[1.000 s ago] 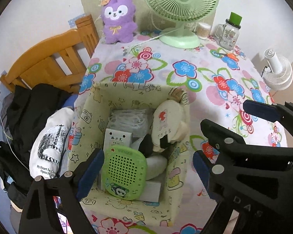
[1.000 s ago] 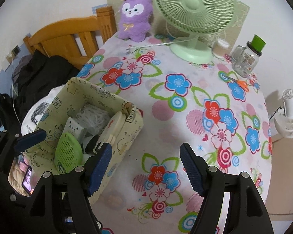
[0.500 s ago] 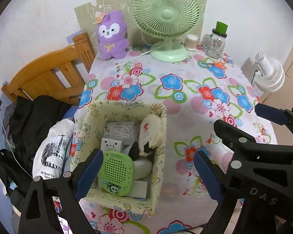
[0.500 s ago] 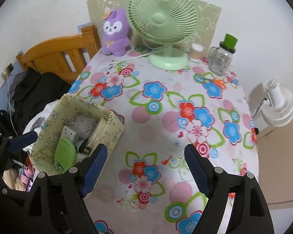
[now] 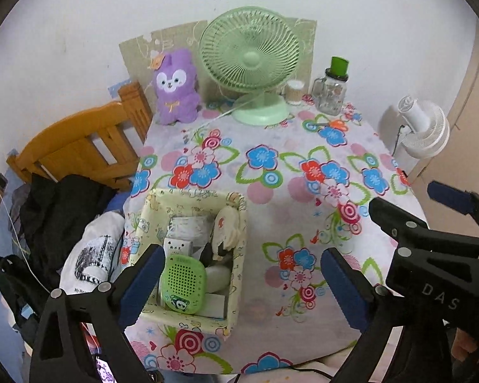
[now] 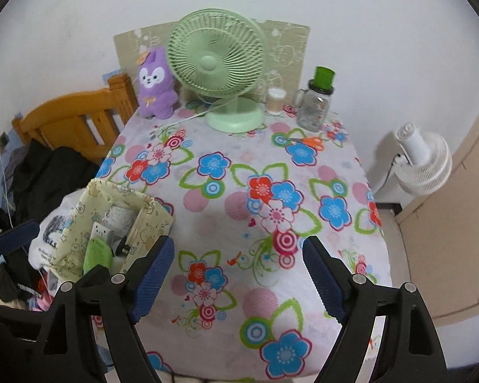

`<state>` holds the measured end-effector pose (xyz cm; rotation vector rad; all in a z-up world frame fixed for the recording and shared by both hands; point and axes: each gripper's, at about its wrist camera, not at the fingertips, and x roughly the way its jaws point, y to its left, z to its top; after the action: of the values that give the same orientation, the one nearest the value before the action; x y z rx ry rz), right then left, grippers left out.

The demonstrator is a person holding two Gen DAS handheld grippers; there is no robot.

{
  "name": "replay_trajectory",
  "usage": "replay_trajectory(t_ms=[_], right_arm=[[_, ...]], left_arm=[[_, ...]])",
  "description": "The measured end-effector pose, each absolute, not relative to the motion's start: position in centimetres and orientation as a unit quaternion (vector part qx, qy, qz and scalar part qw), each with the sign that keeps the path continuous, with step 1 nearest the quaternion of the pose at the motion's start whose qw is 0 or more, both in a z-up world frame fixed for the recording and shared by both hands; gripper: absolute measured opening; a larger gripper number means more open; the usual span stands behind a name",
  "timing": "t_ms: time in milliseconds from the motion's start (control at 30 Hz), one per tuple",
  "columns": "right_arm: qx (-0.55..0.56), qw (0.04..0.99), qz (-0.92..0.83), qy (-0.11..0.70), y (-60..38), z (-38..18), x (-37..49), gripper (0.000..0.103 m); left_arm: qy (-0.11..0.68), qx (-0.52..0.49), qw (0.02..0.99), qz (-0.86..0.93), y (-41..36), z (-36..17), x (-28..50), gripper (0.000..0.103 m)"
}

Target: Organize rigid objects

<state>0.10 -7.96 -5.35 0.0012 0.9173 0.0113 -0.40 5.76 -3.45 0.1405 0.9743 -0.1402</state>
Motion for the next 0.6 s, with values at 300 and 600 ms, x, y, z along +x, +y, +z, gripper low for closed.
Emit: replay_trajectory(t_ms=[300, 600], right_arm=[[0.017, 0.896, -0.018, 0.443, -10.3, -4.2, -1.9, 0.085], [0.001, 0.894, -0.031, 0.446, -11.4, -3.8, -2.6, 0.085]], left_arm=[[0.459, 0.06, 0.883, -0.079, 4.7, -2.5, -1.5, 0.101], [0.457, 0.007, 0.887, -0.066, 5.3, -1.9, -1.8, 0.101]])
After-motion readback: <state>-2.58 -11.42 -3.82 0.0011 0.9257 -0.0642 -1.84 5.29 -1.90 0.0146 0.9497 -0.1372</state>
